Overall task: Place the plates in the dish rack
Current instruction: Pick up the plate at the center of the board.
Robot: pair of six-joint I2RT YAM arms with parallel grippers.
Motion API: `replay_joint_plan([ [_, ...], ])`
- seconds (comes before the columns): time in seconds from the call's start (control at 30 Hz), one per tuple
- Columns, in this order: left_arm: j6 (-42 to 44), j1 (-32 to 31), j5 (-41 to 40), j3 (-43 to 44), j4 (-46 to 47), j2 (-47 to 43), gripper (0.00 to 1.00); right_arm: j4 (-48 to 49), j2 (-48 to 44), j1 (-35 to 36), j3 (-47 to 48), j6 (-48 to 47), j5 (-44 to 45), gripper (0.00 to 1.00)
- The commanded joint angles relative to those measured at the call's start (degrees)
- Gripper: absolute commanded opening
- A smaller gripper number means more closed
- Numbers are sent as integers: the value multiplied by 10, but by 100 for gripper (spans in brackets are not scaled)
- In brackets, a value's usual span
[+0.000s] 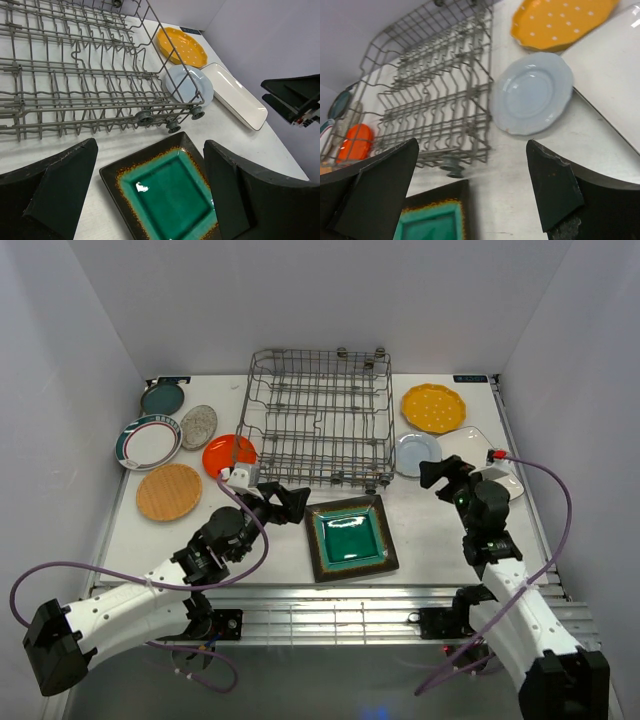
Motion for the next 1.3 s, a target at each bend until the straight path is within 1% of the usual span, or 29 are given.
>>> replay_joint_plan([
  [0.0,1,2,11,14,-5,-12,98,77,67,-135,-36,93,-268,96],
  [0.03,2,2,11,14,-6,-12,98,97,83,-151,-46,106,-269,96],
  [0.07,2,2,10,13,-5,-13,98,117,97,-175,-54,117,-308,100],
  [0.1,2,2,10,13,-5,-14,98,155,115,-186,-67,129,-323,99],
  [0.13,2,2,10,14,-5,-14,98,169,144,-201,-71,147,-333,94],
  [0.2,2,2,11,13,-6,-14,98,201,169,-208,-77,161,-350,93],
  [0.23,2,2,11,14,-5,-13,98,218,183,-210,-81,169,-350,90],
  [0.33,3,2,9,14,-6,-11,98,241,197,-210,-82,177,-337,84],
  [0.6,3,2,12,15,-5,-10,98,281,247,-210,-73,186,-305,83],
  [0.87,1,2,14,15,-6,-9,98,315,263,-206,-83,197,-234,81],
  [0.97,1,2,15,17,-5,-7,98,318,287,-205,-72,196,-223,77],
  [1.13,1,2,14,16,-6,-8,98,322,338,-203,-51,193,-198,75],
  [1.27,0,2,16,16,-6,-9,98,338,366,-200,-45,190,-186,75],
])
